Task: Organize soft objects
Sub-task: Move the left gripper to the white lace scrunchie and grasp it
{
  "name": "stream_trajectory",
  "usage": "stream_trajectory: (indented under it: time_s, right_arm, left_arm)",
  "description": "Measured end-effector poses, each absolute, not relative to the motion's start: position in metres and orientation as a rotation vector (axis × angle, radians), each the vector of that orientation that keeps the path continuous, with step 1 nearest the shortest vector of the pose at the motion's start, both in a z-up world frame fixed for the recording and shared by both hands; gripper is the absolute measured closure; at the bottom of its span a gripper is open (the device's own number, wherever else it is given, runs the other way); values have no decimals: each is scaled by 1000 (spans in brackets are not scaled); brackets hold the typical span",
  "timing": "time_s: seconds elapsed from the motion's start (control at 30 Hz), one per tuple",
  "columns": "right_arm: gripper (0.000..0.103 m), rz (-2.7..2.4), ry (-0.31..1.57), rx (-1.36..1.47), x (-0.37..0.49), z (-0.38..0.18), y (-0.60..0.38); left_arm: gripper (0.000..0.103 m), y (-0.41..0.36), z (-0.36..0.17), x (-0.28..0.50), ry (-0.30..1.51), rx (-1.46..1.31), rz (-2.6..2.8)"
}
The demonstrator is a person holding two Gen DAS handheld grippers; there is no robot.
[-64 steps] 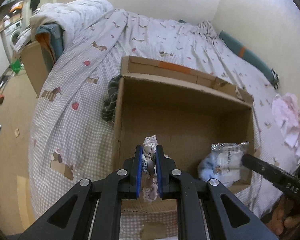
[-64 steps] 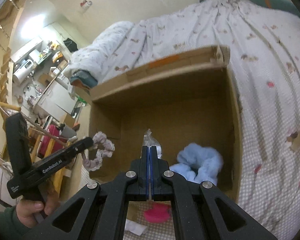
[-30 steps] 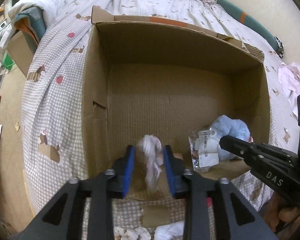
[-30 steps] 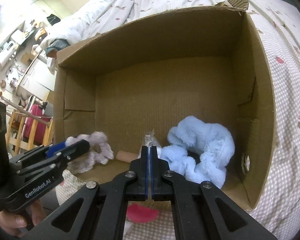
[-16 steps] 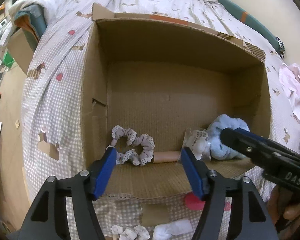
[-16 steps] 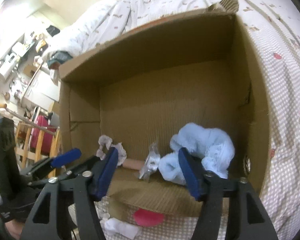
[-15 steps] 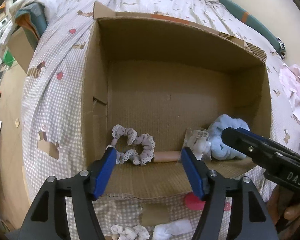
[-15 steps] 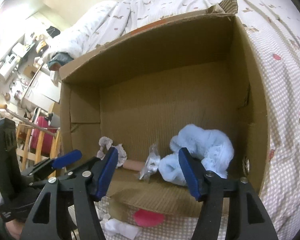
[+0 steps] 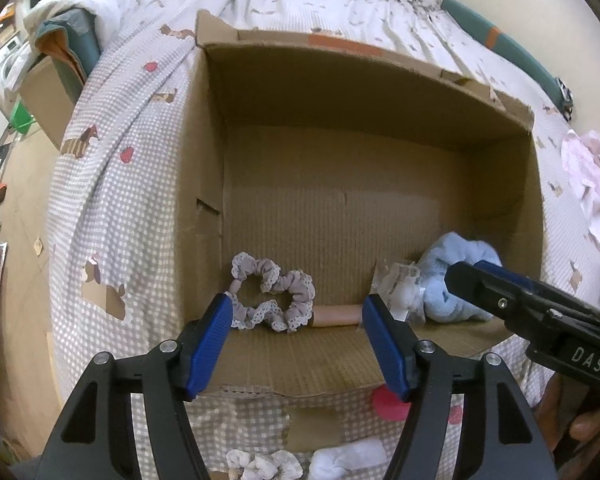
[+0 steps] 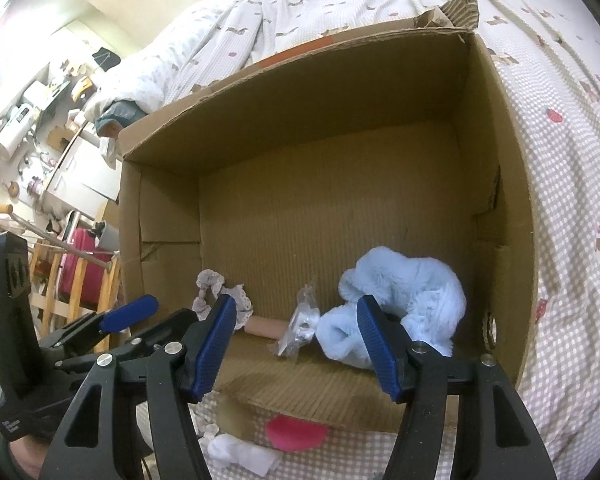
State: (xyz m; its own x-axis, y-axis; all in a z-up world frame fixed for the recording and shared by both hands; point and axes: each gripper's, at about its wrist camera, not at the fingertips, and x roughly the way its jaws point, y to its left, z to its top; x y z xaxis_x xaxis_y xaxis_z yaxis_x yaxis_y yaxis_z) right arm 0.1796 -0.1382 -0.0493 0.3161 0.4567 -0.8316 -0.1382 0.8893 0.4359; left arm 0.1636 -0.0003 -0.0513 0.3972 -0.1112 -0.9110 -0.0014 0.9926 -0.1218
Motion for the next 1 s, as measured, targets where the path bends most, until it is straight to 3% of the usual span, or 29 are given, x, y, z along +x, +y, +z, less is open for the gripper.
stream_trajectory:
  time_s: [0.63,1.0]
  right_arm:
    - [37,368,1146,271,137,-30,-151]
    - [37,365,1158,276,101,-27,-157]
  left_arm:
    - [39,28,-19,114,1121,-148,-46]
    - [39,53,-61,77,1301,-244,28]
